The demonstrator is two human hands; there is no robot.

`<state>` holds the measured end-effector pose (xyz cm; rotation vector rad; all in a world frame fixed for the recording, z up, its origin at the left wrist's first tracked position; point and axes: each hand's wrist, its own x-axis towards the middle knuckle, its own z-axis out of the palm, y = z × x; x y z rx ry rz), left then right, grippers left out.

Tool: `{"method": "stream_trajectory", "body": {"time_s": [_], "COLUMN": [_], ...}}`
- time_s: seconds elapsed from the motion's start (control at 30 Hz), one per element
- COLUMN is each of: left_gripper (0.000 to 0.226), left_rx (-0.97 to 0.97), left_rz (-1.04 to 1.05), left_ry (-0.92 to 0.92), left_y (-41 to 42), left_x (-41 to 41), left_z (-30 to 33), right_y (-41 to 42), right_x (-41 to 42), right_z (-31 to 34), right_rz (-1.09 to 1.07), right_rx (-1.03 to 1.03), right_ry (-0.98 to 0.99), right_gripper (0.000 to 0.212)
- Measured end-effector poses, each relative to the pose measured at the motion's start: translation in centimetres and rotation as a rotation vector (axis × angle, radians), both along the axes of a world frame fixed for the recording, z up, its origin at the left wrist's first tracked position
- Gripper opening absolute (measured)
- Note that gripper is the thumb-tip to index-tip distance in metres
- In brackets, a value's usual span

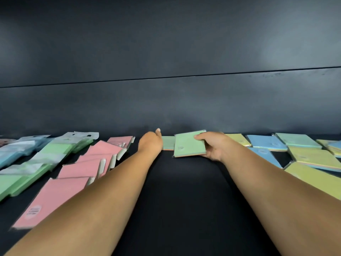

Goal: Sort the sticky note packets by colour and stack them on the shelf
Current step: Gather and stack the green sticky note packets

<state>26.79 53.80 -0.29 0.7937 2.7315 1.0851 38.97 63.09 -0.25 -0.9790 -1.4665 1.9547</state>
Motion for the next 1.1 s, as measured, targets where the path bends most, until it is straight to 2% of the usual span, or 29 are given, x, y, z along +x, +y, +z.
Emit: {"method": "stream_trajectory", "body": {"time_s": [0.1, 0.2, 0.3, 0.4, 0.5, 0.67, 0.73, 0.83, 0.97, 1.1], "left_gripper": [0.051, 0.049, 0.044, 0.027, 0.027, 0.033, 0.036, 0.038, 0.034, 0.037], "left_rx": [0.102, 0.216, 0.369, 0.425, 0.370, 0.246, 0.215, 0.162, 0.130, -0.003], "left_rz": [0.019, -0.003, -0.060, -0.120, -0.177, -0.319, -0.402, -0.531, -0.676, -0.775], "left_ry": [-0.081, -0.100, -0.096, -0.036, 0.069, 0.219, 0.258, 0.304, 0.336, 0.424], "left_y": [-1.2, -2.3, -3.0, -3.6, -4.0, -4.4, -4.5, -4.9, -6.1, -6.0], "left_x": [0.6, 0.9, 1.3, 2.2, 3.1, 5.2, 7.1, 10.8, 16.9, 23.7], "left_z": [0.8, 1.8, 2.9, 3.4, 3.5, 4.1, 4.3, 4.4, 3.9, 1.8], "right_y": [-2.0, -3.4, -4.2, -4.7, -5.5, -5.0, -4.6, -4.8, -5.3, -5.1], "right_x": [-1.1, -1.9, -1.9, -1.7, -1.0, 4.5, 8.4, 15.1, 23.2, 28.3], "right_z": [0.3, 0.3, 0.6, 0.8, 1.5, 3.6, 4.4, 4.9, 3.2, 1.6], "right_rz": [0.030, 0.021, 0.058, 0.129, 0.167, 0.143, 0.091, 0.011, -0.048, -0.061], "right_rx": [0.009, 0.124, 0.439, 0.748, 0.899, 0.857, 0.912, 1.023, 1.006, 1.051], "right_ry": [-0.034, -0.101, -0.365, -0.665, -0.795, -0.843, -0.900, -0.974, -0.992, -1.017], "right_gripper": [0.015, 0.021, 0.029, 0.039, 0.040, 0.036, 0.033, 0.041, 0.045, 0.046]}}
